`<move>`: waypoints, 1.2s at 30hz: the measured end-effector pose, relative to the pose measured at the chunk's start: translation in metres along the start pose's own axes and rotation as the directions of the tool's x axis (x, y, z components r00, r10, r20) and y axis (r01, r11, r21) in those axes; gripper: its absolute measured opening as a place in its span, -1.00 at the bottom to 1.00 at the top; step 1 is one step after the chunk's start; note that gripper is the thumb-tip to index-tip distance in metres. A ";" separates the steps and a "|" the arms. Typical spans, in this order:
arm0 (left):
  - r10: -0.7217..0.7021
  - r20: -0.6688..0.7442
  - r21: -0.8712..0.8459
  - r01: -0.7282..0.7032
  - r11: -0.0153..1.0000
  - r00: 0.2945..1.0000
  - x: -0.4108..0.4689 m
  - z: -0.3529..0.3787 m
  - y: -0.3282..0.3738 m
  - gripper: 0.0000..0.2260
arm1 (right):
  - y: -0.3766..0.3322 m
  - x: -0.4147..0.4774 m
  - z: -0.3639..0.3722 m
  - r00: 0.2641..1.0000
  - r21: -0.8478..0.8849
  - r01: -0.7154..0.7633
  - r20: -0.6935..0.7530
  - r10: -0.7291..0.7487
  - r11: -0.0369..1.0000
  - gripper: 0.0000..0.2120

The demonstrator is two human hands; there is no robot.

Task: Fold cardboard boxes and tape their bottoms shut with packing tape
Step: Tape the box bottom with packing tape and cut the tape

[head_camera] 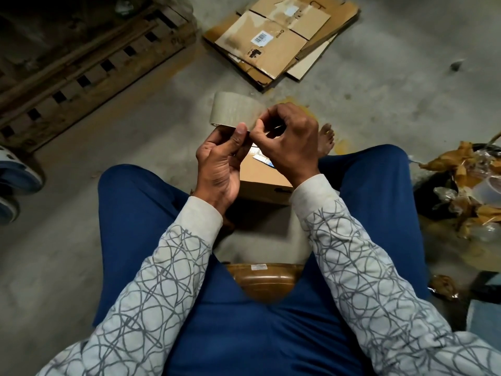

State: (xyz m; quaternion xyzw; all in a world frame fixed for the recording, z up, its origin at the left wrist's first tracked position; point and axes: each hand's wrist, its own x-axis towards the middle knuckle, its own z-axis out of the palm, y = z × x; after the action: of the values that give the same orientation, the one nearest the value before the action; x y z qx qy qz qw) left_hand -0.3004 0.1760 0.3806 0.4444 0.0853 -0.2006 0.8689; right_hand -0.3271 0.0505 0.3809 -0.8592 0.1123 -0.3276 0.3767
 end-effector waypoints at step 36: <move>0.037 -0.151 0.023 -0.034 0.999 0.988 -0.002 -0.001 0.002 -0.96 | 0.008 -0.006 0.017 0.999 0.056 0.024 -0.040 -0.022 0.998 -0.91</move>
State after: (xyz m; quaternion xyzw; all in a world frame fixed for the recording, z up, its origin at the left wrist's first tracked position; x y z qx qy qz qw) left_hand -0.3007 0.1788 0.3819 0.4684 0.1409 -0.1516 0.8589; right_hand -0.3202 0.0575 0.3637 -0.8427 0.1005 -0.3520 0.3949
